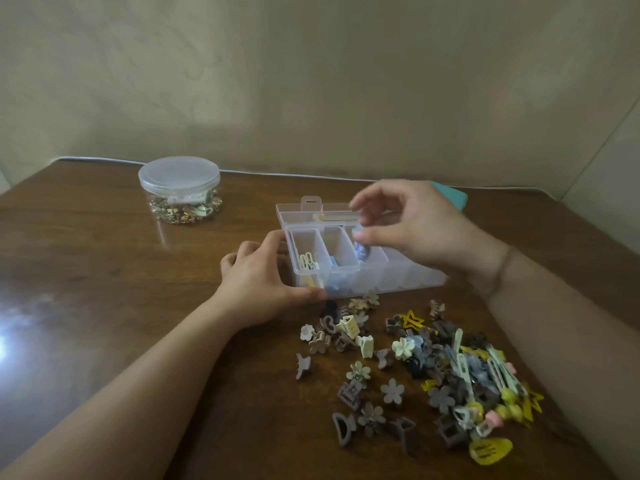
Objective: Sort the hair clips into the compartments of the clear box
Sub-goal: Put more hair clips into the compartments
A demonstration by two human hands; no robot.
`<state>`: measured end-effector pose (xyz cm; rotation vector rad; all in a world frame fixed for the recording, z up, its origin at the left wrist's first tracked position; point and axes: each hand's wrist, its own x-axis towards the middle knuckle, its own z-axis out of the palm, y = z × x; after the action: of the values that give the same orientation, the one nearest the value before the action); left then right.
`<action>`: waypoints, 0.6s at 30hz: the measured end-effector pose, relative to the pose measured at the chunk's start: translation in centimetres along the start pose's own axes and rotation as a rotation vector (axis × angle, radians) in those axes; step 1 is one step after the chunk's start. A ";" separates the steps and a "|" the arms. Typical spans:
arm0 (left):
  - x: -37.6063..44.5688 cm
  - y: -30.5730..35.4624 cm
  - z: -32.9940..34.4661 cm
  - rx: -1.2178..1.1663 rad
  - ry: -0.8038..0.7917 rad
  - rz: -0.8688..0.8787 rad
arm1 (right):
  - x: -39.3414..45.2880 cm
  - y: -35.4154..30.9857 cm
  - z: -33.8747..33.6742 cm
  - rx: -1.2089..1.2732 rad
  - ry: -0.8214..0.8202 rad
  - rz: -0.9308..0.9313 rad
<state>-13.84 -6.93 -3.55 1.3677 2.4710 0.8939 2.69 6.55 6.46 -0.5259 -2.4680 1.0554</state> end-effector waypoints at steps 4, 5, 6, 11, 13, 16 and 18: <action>0.1 -0.1 0.1 0.009 -0.005 0.005 | 2.8 0.9 1.9 -0.222 -0.125 0.003; 0.1 -0.1 0.1 0.007 -0.006 0.004 | 2.8 1.1 2.0 -0.294 -0.117 -0.034; 0.2 -0.1 0.1 0.005 -0.004 0.005 | 2.6 1.1 1.9 -0.337 -0.082 -0.075; 0.2 -0.1 0.1 -0.004 -0.006 0.009 | -2.5 0.5 -0.7 -0.506 -0.048 -0.179; 0.2 -0.1 0.1 0.000 -0.011 0.004 | -5.1 1.0 -1.3 -0.640 -0.187 -0.070; 0.2 -0.2 0.2 0.005 -0.009 -0.001 | -8.2 2.0 -1.2 -0.744 -0.296 0.026; 0.2 -0.2 0.2 0.003 -0.016 -0.006 | -9.5 2.1 -0.7 -0.739 -0.327 0.071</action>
<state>-13.97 -6.74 -3.78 1.3618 2.4649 0.8745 11.47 3.68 3.34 -0.6944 -3.1301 0.2141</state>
